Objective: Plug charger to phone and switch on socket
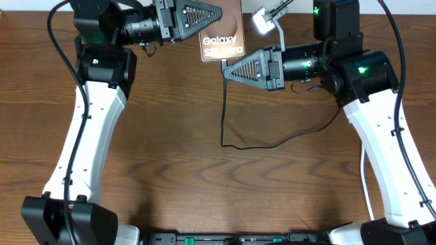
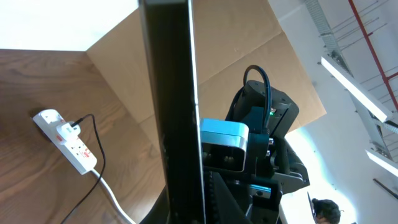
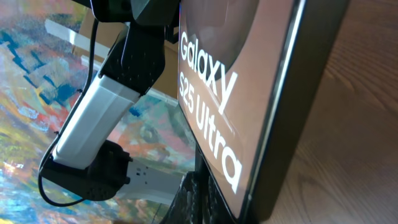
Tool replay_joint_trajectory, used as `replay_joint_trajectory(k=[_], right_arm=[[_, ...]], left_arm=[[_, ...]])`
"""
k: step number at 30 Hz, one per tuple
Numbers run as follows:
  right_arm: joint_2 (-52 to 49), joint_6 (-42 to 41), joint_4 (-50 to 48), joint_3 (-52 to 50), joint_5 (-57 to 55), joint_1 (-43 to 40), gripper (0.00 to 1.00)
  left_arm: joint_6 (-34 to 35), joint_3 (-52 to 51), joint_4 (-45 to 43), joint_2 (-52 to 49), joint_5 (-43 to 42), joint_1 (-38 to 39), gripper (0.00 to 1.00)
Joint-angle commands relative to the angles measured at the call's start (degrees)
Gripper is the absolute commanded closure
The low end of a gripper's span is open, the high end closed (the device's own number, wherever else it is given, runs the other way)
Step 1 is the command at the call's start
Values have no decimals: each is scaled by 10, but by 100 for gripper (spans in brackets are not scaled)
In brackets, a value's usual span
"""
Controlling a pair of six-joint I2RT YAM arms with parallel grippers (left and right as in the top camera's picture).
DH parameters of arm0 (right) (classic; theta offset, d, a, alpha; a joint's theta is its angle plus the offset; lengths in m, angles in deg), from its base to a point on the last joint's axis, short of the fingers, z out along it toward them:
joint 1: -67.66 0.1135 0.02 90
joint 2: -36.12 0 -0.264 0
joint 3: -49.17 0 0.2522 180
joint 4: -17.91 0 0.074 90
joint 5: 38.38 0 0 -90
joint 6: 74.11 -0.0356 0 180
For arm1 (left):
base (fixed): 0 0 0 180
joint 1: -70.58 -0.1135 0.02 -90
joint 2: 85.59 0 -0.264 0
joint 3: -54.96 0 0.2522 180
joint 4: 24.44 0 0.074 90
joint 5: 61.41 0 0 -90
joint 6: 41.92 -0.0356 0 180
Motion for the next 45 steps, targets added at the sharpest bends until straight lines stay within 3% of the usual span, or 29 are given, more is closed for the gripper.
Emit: replay_joint_trajectory(k=[1, 22, 26, 29, 35, 40, 45], right_arm=[[4, 2, -17, 8, 4, -7, 99], [4, 0, -25, 8, 3, -7, 99], [4, -4, -25, 8, 4, -7, 88], [4, -4, -25, 8, 4, -7, 87], [4, -8, -23, 8, 4, -7, 71], [4, -8, -6, 8, -6, -7, 52], [4, -8, 28, 8, -58, -7, 18]], left_arm=[[-6, 6, -3, 3, -53, 9, 93], [-6, 6, -3, 3, -52, 9, 93], [-6, 6, -3, 3, -49, 9, 93], [-6, 6, -3, 3, -48, 9, 93], [-5, 6, -3, 3, -33, 9, 93], [-6, 6, -3, 2, -22, 8, 93], [-5, 6, 4, -5, -12, -6, 93]])
